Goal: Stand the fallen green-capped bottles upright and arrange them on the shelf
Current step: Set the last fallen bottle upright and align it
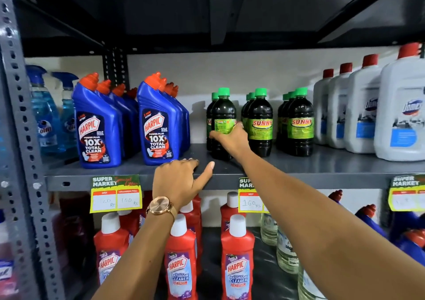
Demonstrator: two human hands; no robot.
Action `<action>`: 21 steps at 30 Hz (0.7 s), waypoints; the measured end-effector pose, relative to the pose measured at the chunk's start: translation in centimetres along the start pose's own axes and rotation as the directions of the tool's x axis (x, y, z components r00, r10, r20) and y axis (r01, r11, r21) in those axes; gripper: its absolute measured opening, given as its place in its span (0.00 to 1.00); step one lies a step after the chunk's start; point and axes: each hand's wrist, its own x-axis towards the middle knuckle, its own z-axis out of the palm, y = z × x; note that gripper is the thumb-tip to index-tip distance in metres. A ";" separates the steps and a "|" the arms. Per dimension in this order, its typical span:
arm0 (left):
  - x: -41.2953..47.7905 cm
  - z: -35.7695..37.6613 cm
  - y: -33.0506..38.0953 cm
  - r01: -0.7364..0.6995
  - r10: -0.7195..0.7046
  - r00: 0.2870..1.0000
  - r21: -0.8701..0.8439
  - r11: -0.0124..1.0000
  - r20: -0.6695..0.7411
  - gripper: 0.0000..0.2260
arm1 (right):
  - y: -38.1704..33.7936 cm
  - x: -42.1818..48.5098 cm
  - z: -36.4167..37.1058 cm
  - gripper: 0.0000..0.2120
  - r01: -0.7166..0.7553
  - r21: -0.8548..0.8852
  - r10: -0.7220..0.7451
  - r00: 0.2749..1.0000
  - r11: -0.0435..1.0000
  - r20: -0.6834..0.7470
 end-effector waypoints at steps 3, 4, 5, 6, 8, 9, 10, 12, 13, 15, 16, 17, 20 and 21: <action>-0.1 -0.1 0.1 -0.005 0.005 1.000 0.008 1.000 0.004 0.30 | 0.4 0.3 -0.3 0.33 0.008 0.031 -0.010 0.999 0.999 0.043; -0.1 0.0 0.1 -0.007 0.007 1.000 0.007 1.000 0.000 0.30 | 0.6 0.3 -0.2 0.34 0.024 -0.002 -0.024 0.999 1.000 0.048; -0.1 0.0 0.1 -0.010 0.010 1.000 0.007 1.000 -0.005 0.30 | 0.6 0.1 -0.2 0.35 0.049 -0.050 -0.046 0.998 0.998 0.048; -0.1 0.0 0.1 -0.012 0.012 1.000 0.007 1.000 -0.007 0.30 | 0.7 0.0 -0.1 0.38 0.067 -0.098 -0.063 0.997 0.993 0.040; -0.1 0.1 0.1 -0.010 0.010 1.000 0.001 1.000 -0.013 0.30 | 0.6 -0.3 0.0 0.46 0.078 -0.167 -0.075 0.997 0.983 0.020; -0.1 0.1 0.1 -0.006 0.006 1.000 -0.006 1.000 -0.015 0.31 | 0.5 -0.4 0.0 0.49 0.073 -0.194 -0.072 0.997 0.978 0.015; -0.1 0.1 0.1 0.002 -0.002 1.000 -0.013 1.000 -0.013 0.31 | 0.4 -0.4 0.1 0.52 0.063 -0.216 -0.062 0.998 0.974 0.010; -0.1 0.1 0.1 0.016 -0.016 1.000 -0.026 1.000 -0.008 0.31 | 0.3 -0.2 0.2 0.52 0.016 -0.198 -0.013 1.000 0.980 0.019; -0.1 0.2 0.0 0.020 -0.020 1.000 -0.031 0.999 -0.006 0.31 | 0.4 -0.1 0.2 0.48 -0.009 -0.142 0.014 0.999 0.990 0.038; -0.1 0.1 0.0 0.028 -0.028 1.000 -0.042 0.999 -0.001 0.31 | 0.6 0.0 0.1 0.36 -0.029 -0.041 0.032 0.997 0.999 0.071; -0.1 0.0 0.1 0.033 -0.033 0.999 -0.045 0.998 0.002 0.31 | 0.7 0.0 0.0 0.32 -0.027 -0.037 0.030 0.997 0.999 0.078; -0.1 0.0 0.1 0.035 -0.035 0.999 -0.049 0.998 0.005 0.32 | 0.8 -0.1 -0.1 0.32 -0.015 -0.060 0.019 0.997 0.998 0.079; 0.0 -0.2 0.2 0.034 -0.033 0.999 -0.044 0.998 0.017 0.32 | 0.9 -0.2 -0.1 0.43 0.029 -0.181 -0.017 0.998 0.983 0.067; 0.0 -0.2 0.2 0.029 -0.029 0.999 -0.037 0.999 0.020 0.33 | 0.9 -0.3 0.1 0.48 0.029 -0.220 -0.016 0.998 0.975 0.060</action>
